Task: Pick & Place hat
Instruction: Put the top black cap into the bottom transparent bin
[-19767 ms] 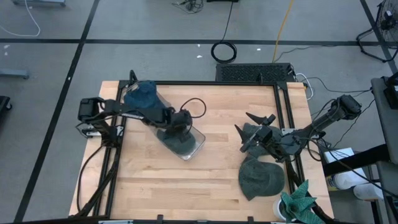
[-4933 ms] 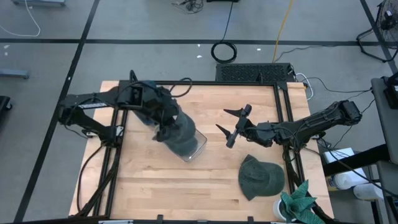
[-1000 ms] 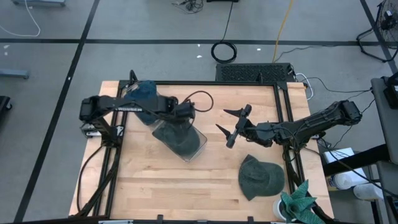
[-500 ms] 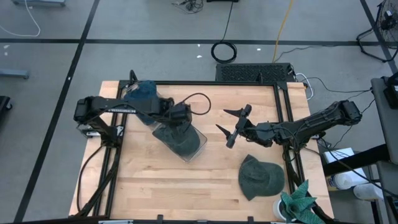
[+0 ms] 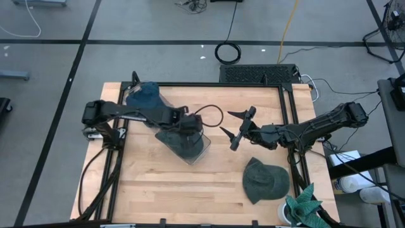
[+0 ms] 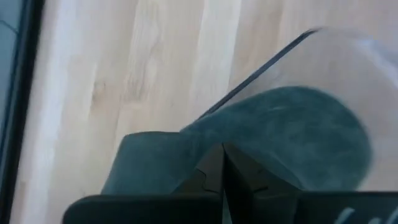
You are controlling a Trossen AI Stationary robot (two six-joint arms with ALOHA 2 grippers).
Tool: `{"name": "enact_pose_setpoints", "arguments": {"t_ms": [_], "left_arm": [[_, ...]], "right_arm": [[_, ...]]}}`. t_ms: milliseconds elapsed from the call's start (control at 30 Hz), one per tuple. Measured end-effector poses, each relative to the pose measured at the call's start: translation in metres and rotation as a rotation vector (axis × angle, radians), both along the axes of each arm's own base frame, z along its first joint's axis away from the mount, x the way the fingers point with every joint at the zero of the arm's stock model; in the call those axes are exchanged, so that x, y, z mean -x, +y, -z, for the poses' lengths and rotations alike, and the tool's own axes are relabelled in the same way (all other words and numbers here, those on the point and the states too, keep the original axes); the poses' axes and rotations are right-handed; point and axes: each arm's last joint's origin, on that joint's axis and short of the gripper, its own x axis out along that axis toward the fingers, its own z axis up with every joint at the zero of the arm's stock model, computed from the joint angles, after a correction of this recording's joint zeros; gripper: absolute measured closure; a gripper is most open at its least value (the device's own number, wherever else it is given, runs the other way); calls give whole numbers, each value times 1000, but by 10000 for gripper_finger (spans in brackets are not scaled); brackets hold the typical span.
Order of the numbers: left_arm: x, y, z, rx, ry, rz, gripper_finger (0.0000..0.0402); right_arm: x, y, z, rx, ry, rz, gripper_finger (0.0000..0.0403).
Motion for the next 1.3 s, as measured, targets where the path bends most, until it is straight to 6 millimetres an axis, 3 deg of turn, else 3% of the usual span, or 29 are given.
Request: {"name": "enact_pose_setpoints", "arguments": {"t_ms": [333, 567, 767, 1033, 1167, 1300], "left_arm": [[-9, 28, 42, 49, 168, -156, 395], [-9, 31, 44, 93, 174, -164, 394], [4, 26, 13, 77, 83, -138, 398], [40, 9, -45, 44, -75, -111, 396], [51, 1, -51, 70, -74, -130, 399], [51, -4, -31, 66, -40, -114, 396]], "right_arm": [[0, 0, 0, 1, 1, 0, 89], [0, 0, 0, 3, 2, 0, 89], [0, 0, 0, 3, 2, 0, 89], [0, 0, 0, 3, 3, 0, 89], [0, 0, 0, 3, 2, 0, 89], [0, 0, 0, -1, 0, 0, 89]]}}
